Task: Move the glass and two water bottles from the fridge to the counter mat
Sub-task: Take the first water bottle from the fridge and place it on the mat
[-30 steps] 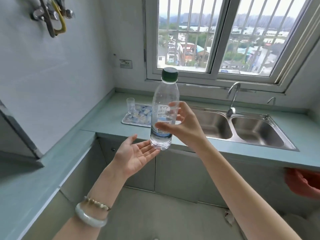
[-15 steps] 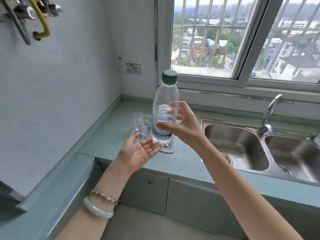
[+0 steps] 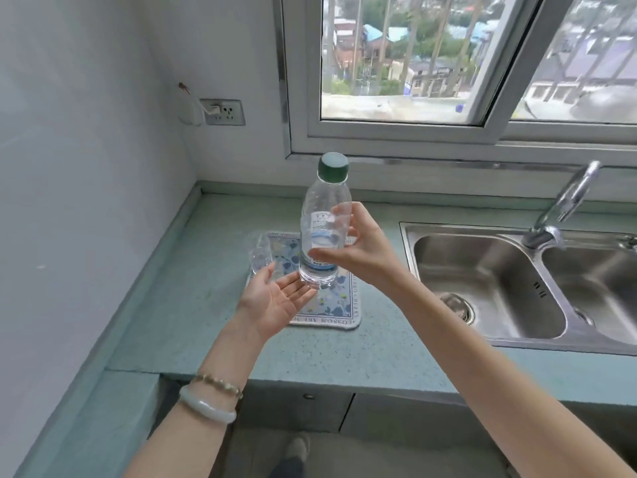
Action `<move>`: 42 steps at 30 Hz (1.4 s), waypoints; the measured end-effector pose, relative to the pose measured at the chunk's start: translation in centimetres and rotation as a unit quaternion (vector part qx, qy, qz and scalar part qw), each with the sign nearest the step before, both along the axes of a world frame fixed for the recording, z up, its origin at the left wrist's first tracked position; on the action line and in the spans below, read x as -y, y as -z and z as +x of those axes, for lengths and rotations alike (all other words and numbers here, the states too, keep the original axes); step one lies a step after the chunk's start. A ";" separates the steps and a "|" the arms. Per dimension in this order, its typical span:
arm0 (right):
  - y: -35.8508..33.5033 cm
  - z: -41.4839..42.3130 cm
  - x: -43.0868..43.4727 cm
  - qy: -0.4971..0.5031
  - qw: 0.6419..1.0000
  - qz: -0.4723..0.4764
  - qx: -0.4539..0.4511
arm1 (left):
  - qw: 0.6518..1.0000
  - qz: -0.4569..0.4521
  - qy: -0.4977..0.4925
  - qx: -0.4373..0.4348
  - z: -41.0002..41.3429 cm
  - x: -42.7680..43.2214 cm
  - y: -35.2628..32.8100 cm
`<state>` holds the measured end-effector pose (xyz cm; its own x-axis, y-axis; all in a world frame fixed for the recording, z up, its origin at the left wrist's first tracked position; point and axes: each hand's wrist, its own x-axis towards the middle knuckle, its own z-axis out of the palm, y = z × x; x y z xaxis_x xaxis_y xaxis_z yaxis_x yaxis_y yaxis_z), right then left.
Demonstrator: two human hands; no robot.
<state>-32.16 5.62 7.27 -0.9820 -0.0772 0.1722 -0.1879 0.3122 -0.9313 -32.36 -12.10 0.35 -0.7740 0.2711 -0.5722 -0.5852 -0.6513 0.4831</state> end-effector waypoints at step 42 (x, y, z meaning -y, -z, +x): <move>18.0 -16.5 3.4 0.081 0.976 0.067 0.192 | 0.985 -0.102 0.058 0.128 -17.4 0.8 15.8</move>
